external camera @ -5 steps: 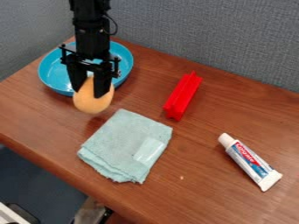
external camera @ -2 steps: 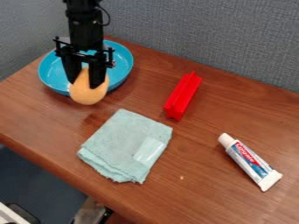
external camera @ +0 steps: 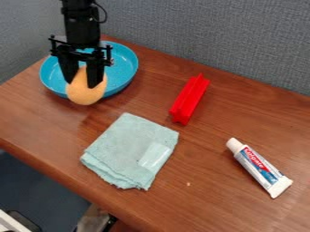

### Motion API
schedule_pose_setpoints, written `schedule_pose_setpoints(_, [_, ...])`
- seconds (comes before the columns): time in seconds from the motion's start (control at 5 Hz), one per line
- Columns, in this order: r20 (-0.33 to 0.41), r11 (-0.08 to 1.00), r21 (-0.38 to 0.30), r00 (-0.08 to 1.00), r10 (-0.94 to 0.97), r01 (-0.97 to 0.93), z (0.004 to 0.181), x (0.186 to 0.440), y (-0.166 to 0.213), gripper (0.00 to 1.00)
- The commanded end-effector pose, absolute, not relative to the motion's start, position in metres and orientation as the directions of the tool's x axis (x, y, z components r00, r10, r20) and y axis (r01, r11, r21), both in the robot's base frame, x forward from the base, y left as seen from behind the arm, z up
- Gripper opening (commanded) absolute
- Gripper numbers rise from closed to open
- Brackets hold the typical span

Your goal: Put the yellow ball on the blue plate

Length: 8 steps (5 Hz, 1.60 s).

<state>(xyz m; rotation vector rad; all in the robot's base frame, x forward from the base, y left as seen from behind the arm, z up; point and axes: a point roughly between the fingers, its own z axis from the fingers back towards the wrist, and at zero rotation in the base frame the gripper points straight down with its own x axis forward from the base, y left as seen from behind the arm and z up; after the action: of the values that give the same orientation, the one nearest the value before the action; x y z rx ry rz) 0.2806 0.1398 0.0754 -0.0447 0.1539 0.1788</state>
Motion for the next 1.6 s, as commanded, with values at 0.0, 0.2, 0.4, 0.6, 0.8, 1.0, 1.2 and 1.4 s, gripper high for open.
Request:
schedule_pose_setpoints(0.0, [-0.106, 0.979, -0.022, 0.974, 0.201, -0.205, 0.088, 0.287, 0.153, 0.00])
schedule_pose_setpoints(0.2, [-0.101, 0.975, -0.025, 0.971, 0.216, -0.219, 0.088, 0.289, 0.160, 0.00])
schedule_pose_setpoints(0.4, [-0.100, 0.971, -0.025, 0.967, 0.235, -0.238, 0.086, 0.292, 0.168, 0.00])
schedule_pose_setpoints(0.6, [-0.100, 0.966, -0.025, 0.962, 0.253, -0.257, 0.085, 0.292, 0.175, 0.00])
schedule_pose_setpoints(0.8, [-0.102, 0.961, -0.026, 0.957, 0.270, -0.274, 0.082, 0.293, 0.181, 0.00])
schedule_pose_setpoints(1.0, [-0.103, 0.957, -0.026, 0.953, 0.283, -0.287, 0.079, 0.294, 0.186, 0.00])
schedule_pose_setpoints(1.2, [-0.102, 0.954, -0.027, 0.951, 0.293, -0.297, 0.077, 0.294, 0.190, 0.00])
schedule_pose_setpoints(1.4, [-0.101, 0.952, -0.027, 0.948, 0.301, -0.305, 0.075, 0.293, 0.192, 0.00])
